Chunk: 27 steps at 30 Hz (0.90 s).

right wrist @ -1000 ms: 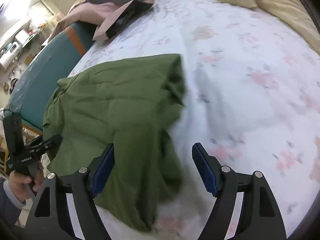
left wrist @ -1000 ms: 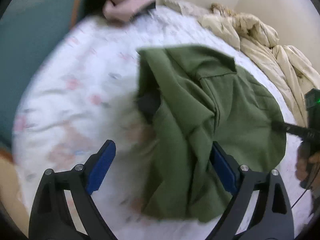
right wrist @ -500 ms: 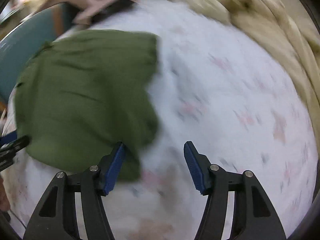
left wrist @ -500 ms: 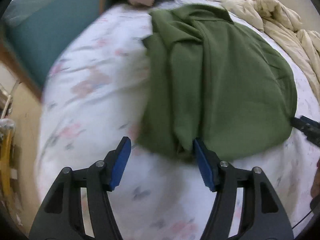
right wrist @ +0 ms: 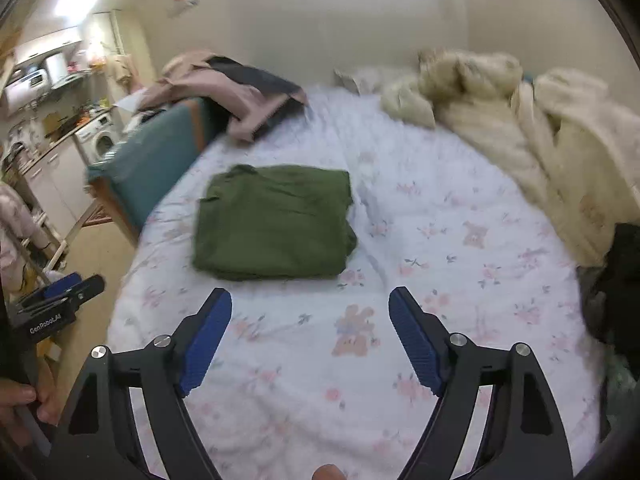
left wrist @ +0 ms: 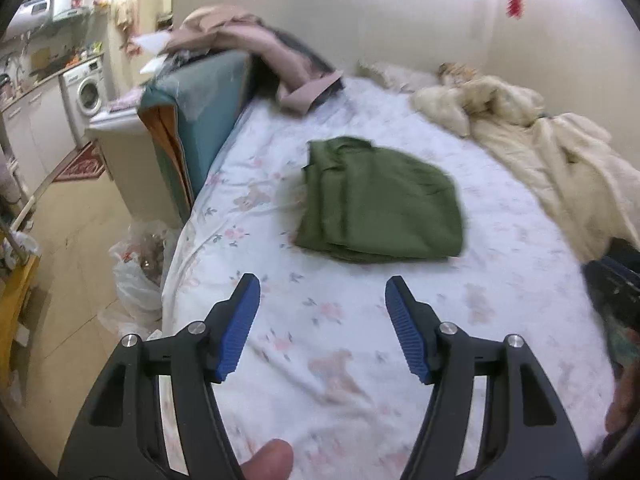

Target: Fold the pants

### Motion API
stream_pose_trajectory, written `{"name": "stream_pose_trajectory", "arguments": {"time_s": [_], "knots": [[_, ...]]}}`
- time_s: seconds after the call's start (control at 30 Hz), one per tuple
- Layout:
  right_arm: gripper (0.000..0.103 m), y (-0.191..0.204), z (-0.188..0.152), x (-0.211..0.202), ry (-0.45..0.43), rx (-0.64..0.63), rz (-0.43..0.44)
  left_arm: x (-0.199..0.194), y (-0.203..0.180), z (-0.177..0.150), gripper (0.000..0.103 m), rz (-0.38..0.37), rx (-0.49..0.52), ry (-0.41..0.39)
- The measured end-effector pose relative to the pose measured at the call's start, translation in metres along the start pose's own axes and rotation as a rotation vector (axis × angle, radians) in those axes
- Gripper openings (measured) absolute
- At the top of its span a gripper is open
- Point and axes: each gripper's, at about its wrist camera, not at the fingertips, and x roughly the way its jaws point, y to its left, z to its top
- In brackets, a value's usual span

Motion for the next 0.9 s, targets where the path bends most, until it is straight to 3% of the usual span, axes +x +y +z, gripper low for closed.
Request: {"name": "stream_pose_trajectory", "arguments": {"time_s": [0.23,0.33,0.4,0.6,0.9], "knots": [[0.087,0.029,-0.041,-0.067,-0.09,0.0,0.005,-0.086,0.001,-0.03,0.087,0.009,0.017,-0.111],[0.093,0.035,-0.059,-0.08,-0.122,0.017,0.015,-0.108,-0.001,-0.048,0.103,0.012,0.033,-0.172],[0.103,0.042,-0.073,-0.084,-0.146,0.0,-0.014,-0.113,-0.003,-0.056,0.103,0.024,0.045,-0.187],[0.103,0.054,-0.082,-0.087,-0.156,0.005,-0.034,-0.114,0.002,-0.068,0.103,0.045,-0.005,-0.192],[0.103,0.066,-0.083,-0.088,-0.202,-0.026,-0.073,-0.111,-0.008,-0.071,0.103,0.019,0.021,-0.176]]}}
